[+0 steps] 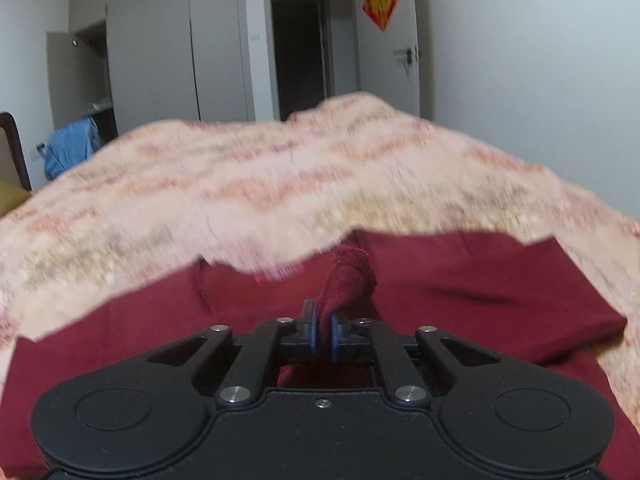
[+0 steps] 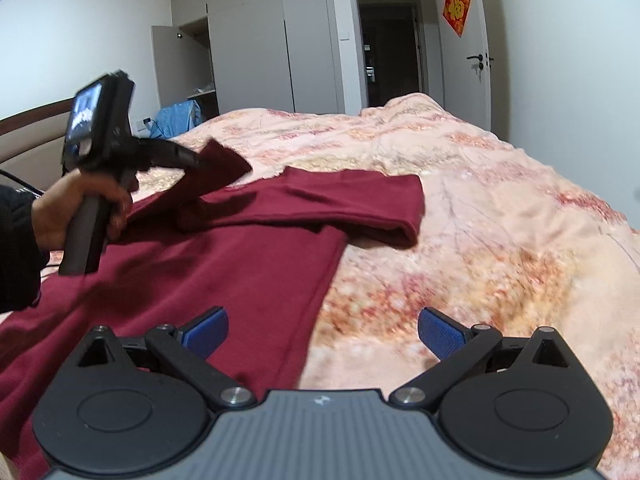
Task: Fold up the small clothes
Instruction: 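Lift the sleeve with the left tool, lay it across the body, release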
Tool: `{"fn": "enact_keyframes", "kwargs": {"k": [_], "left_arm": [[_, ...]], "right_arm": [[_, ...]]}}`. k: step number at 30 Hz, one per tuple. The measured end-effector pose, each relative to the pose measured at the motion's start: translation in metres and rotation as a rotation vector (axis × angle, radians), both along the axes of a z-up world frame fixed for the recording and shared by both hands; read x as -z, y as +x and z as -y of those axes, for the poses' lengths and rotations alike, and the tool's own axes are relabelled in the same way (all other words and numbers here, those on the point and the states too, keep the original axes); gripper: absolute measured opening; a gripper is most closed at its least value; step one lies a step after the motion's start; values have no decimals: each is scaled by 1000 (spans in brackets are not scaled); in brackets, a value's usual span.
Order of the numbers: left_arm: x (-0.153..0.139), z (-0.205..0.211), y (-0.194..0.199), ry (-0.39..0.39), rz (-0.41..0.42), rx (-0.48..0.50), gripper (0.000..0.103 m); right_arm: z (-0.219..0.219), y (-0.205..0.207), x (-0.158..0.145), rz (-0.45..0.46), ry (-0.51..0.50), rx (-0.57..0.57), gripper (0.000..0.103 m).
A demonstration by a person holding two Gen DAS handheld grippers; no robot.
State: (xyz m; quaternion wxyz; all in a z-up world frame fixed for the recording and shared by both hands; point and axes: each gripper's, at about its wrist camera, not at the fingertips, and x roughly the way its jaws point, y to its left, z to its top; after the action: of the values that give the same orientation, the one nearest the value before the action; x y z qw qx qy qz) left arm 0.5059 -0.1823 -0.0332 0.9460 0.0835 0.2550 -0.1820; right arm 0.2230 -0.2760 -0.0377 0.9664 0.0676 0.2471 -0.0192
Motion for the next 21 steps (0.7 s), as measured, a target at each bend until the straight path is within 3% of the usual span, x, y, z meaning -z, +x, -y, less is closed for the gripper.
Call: {"fn": "enact_keyframes", "kwargs": {"k": [3,5,7,11,15,21], "left_arm": [[-7,-10,-2,-14,-18,5,23],[-20,-20,-4,-21,-16,5,52],[-44,-26,-8,-28,6,-1,69],[-80,-52,-18,-35,68,-47,87],[-114,-92,-25,-26,100,-147,99],[-140,-168,-36,115,130,-322,102]], "right_arm": [[1,3,2,-9,13,8,103],[1,6,2,-9,18,7,103],[-2,11,1,-9,15,-6,103],[-14,25,-8,1,-21,-55,103],[-28,52,-18,11,-48,-127,103],[-53,105,-33,28,-82,-240,103]]}}
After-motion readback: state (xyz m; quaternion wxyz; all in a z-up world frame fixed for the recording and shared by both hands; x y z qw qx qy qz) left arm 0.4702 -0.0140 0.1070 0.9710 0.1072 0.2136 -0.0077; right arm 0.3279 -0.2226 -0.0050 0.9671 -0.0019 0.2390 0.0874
